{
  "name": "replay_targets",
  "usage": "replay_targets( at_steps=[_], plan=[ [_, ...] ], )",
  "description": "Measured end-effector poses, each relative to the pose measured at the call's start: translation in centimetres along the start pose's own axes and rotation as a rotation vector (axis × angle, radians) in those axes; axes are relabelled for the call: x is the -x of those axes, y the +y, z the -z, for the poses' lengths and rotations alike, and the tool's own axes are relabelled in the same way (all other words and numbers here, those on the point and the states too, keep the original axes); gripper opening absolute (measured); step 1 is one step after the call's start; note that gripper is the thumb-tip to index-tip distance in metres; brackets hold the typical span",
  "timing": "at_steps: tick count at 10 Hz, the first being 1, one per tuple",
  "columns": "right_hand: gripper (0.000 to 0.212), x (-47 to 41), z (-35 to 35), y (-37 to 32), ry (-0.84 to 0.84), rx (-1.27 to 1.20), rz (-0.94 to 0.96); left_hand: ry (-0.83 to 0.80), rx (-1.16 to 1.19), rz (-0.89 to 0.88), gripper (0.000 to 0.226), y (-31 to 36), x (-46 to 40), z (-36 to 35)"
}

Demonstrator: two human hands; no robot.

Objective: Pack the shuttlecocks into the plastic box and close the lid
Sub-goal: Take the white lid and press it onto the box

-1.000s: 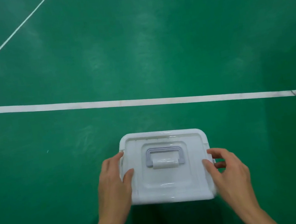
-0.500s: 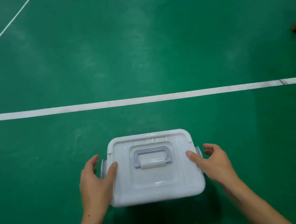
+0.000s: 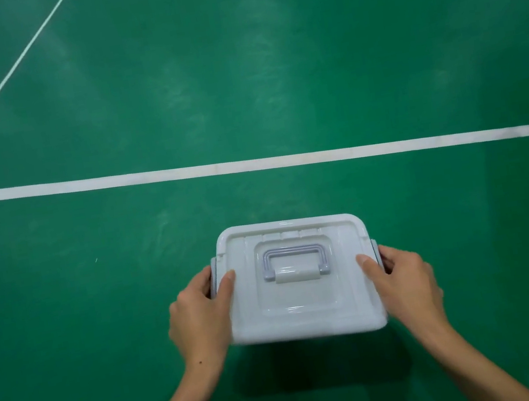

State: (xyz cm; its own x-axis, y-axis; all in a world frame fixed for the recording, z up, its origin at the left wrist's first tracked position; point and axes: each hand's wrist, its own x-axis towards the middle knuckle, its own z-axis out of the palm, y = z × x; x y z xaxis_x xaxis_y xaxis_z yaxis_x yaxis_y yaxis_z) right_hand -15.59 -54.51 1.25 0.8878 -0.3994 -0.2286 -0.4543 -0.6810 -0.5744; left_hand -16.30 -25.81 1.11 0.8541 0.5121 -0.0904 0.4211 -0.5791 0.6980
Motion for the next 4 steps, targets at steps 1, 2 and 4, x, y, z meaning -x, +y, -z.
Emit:
replay_targets(
  at_steps=[1,2,4],
  plan=[
    [0.037,0.5,-0.2,-0.7,0.084,0.182,0.058,0.067,-0.154,-0.082,0.022,0.5,0.2,-0.2],
    [0.04,0.7,-0.1,-1.5,0.092,0.281,0.072,0.072,-0.269,-0.151,0.022,0.7,0.2,-0.3],
    [0.036,-0.3,0.8,-1.8,0.074,0.369,0.202,-0.035,-0.488,-0.273,0.029,1.2,-1.1,0.6]
  ],
)
